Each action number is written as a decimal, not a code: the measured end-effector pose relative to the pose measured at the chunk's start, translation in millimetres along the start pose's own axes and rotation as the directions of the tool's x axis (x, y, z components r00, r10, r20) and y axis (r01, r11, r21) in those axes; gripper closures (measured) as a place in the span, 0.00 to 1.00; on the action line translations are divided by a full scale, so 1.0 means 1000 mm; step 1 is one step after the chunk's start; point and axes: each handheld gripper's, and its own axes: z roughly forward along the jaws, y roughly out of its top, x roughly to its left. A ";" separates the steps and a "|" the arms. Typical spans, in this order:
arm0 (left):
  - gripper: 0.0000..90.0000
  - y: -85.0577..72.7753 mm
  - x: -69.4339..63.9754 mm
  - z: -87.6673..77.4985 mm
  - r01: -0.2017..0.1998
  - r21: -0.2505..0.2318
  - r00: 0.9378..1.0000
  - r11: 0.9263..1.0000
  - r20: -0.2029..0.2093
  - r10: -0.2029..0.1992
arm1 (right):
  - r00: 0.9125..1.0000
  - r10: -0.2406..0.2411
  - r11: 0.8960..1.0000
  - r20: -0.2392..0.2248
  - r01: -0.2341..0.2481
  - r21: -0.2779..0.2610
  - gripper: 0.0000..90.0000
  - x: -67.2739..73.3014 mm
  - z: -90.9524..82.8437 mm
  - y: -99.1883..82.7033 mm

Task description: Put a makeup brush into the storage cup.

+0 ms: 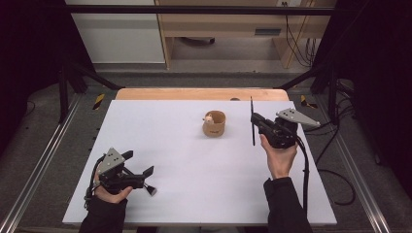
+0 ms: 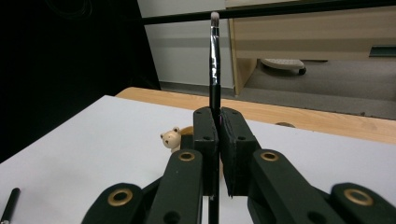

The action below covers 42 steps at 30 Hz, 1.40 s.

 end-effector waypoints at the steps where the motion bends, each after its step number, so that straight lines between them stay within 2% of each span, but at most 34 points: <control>1: 0.07 0.000 0.000 0.000 0.000 0.000 1.000 1.000 -0.001 0.000 | 1.000 0.001 1.000 0.001 -0.001 -0.003 0.95 0.000 0.001 0.001; 21: 0.06 -0.001 0.003 -0.001 0.010 -0.004 1.000 1.000 -0.002 -0.010 | 1.000 0.019 0.998 0.012 -0.019 -0.059 0.95 0.006 0.032 0.018; 42: 0.06 0.000 0.005 -0.003 0.024 -0.020 1.000 1.000 -0.005 -0.024 | 0.999 0.023 0.998 0.032 -0.021 -0.061 0.95 0.010 0.070 0.023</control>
